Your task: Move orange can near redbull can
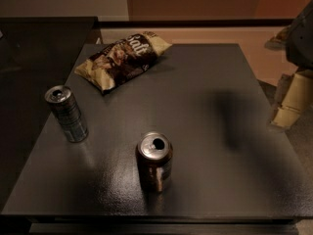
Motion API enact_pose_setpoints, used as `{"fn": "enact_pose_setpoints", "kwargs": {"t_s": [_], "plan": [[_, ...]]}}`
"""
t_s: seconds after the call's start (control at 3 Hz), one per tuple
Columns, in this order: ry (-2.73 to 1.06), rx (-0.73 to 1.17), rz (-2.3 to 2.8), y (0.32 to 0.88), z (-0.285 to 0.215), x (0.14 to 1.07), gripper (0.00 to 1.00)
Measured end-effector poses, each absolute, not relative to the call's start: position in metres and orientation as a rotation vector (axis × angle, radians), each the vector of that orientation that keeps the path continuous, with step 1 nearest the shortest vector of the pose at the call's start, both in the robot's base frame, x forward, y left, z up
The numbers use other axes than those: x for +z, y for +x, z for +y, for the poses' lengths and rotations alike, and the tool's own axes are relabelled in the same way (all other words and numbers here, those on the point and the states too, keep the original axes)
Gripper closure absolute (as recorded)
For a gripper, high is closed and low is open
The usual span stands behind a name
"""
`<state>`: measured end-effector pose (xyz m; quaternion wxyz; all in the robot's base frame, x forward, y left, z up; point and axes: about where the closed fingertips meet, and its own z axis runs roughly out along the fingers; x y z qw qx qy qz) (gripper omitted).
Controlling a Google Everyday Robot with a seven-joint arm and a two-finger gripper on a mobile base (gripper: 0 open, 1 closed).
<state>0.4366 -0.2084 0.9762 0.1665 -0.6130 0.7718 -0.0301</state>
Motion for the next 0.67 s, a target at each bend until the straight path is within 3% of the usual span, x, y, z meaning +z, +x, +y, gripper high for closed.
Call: {"fn": "enact_pose_setpoints", "kwargs": {"t_s": [0.67], "plan": [[-1.842, 0.058, 2.034, 0.423, -0.165, 0.951, 0.00]]}}
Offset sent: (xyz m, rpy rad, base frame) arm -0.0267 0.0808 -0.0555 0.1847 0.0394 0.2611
